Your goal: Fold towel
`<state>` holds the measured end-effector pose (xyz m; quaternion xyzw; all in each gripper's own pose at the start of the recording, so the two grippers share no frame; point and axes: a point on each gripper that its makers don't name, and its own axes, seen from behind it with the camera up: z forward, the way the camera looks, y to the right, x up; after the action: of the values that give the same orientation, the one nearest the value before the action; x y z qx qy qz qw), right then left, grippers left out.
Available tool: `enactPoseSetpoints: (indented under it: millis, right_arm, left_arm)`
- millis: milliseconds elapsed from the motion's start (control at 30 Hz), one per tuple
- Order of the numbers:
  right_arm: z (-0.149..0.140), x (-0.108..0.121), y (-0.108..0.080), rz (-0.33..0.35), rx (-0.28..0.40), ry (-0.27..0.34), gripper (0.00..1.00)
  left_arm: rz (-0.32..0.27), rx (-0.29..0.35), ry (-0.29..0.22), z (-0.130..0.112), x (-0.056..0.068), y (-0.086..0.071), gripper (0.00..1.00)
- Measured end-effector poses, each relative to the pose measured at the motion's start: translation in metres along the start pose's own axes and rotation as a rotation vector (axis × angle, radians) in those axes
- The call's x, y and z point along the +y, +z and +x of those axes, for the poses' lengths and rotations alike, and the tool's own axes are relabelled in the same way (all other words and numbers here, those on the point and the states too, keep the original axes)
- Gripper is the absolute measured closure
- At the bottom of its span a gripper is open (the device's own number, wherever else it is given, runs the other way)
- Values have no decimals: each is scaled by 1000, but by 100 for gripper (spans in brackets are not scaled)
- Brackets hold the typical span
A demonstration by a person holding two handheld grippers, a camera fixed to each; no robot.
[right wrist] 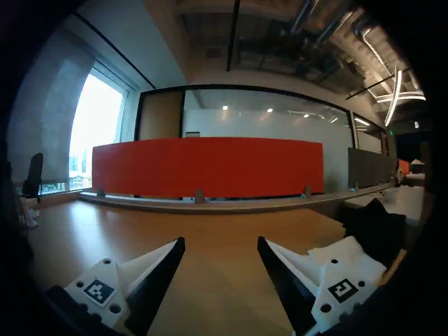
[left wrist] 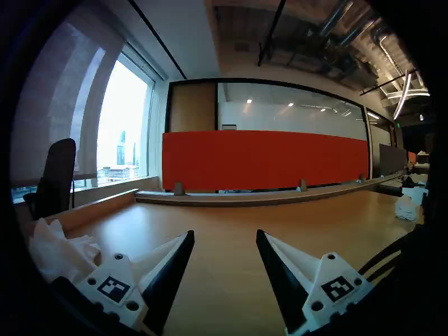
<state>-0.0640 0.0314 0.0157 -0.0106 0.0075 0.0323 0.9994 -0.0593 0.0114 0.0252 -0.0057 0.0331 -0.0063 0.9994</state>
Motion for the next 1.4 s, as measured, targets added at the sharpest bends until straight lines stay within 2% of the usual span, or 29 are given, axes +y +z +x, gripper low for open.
enactPoseSetpoints:
  millis: [1400]
  right_arm:
    - [-2, -4, -3, 11, -1, -1, 0]
  left_arm:
    - [0, -1, 0, 4, -1, -2, 19]
